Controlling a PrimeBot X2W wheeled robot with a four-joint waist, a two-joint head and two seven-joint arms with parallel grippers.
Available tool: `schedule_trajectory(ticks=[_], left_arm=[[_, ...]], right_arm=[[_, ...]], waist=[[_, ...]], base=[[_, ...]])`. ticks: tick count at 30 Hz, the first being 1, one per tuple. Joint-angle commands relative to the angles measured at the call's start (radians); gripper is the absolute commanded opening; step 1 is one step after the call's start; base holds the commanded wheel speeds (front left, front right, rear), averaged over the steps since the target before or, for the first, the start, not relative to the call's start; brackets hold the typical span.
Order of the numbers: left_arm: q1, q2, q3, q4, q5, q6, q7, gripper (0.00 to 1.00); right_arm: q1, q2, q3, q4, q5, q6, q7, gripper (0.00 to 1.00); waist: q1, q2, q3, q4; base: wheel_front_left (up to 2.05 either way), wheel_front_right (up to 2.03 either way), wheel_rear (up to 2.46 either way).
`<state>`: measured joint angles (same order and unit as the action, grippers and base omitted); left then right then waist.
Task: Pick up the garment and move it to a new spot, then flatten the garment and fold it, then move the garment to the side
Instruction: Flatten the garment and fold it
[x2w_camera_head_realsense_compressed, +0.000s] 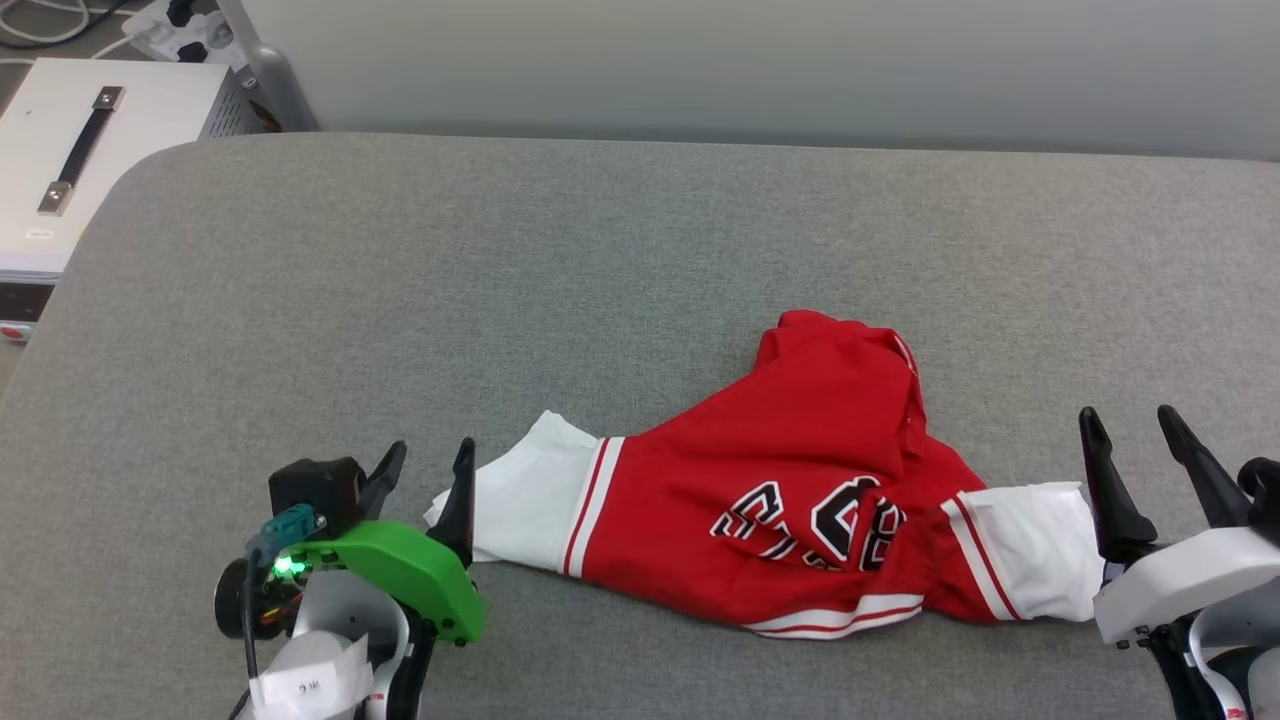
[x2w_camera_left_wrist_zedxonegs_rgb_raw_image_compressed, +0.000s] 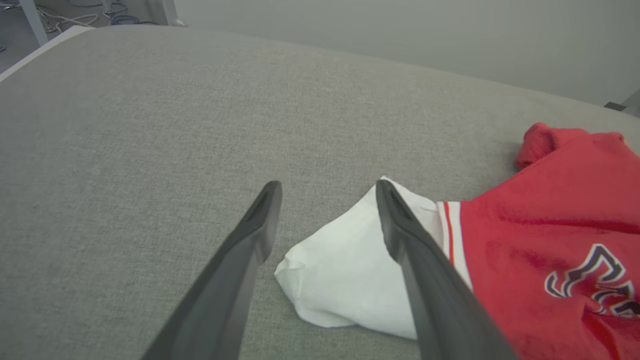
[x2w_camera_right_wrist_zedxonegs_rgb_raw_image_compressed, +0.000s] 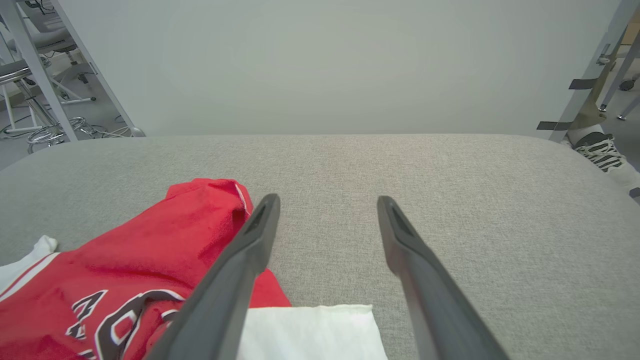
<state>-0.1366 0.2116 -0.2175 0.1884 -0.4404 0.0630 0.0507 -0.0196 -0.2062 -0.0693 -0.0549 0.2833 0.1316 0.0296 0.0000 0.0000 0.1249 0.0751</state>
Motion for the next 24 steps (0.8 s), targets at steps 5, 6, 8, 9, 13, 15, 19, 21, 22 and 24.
schedule_trajectory(ticks=[5,6,8,9,13,15,19,21,22,24], left_arm=[[-0.028,-0.006,-0.057,-0.02,0.068,-0.085,-0.22,1.0],[-0.029,-0.008,-0.068,-0.02,0.082,-0.095,-0.252,1.0],[-0.03,-0.017,-0.085,-0.024,0.103,-0.106,-0.286,1.0],[-0.031,-0.024,-0.09,-0.027,0.109,-0.11,-0.295,1.0],[-0.033,-0.048,-0.113,-0.037,0.137,-0.131,-0.31,1.0],[-0.036,-0.06,-0.115,-0.041,0.146,-0.139,-0.312,1.0],[-0.036,-0.084,-0.103,-0.059,0.159,-0.153,-0.312,1.0],[-0.036,-0.094,-0.099,-0.062,0.164,-0.159,-0.312,1.0],[-0.036,-0.098,-0.099,-0.061,0.168,-0.163,-0.312,1.0],[-0.039,-0.105,-0.099,-0.061,0.172,-0.169,-0.312,1.0]], right_arm=[[-0.014,-0.083,0.073,-0.038,0.018,-0.001,0.113,1.0],[-0.027,-0.108,0.098,-0.046,0.033,-0.001,0.156,1.0],[-0.055,-0.155,0.148,-0.061,0.07,-0.001,0.256,1.0],[-0.071,-0.178,0.17,-0.068,0.088,-0.001,0.303,1.0],[-0.166,-0.268,0.259,-0.075,0.169,-0.001,0.52,1.0],[-0.216,-0.298,0.3,-0.057,0.204,-0.001,0.63,1.0],[-0.319,-0.326,0.374,0.008,0.267,-0.001,0.787,1.0],[-0.364,-0.342,0.407,0.054,0.275,-0.001,0.837,1.0],[-0.385,-0.347,0.423,0.083,0.276,-0.001,0.858,1.0],[-0.418,-0.35,0.444,0.132,0.276,-0.001,0.885,1.0]], waist=[[0.0,0.0,-0.021,0.05],[0.0,0.0,-0.021,0.059],[0.0,0.0,-0.02,0.082],[0.0,0.0,-0.017,0.094],[0.0,0.0,-0.004,0.148],[0.0,0.0,0.005,0.176],[0.0,0.0,0.023,0.225],[0.0,0.0,0.034,0.248],[0.0,0.0,0.039,0.26],[0.0,0.0,0.05,0.281]], base=[[0.0,0.0,0.0],[0.0,0.0,0.0],[0.0,0.0,0.0],[0.0,0.0,0.0],[0.0,0.0,0.0],[0.0,0.0,0.0],[0.0,0.0,0.0],[0.0,0.0,0.0],[0.0,0.0,0.0],[0.0,0.0,0.0]])
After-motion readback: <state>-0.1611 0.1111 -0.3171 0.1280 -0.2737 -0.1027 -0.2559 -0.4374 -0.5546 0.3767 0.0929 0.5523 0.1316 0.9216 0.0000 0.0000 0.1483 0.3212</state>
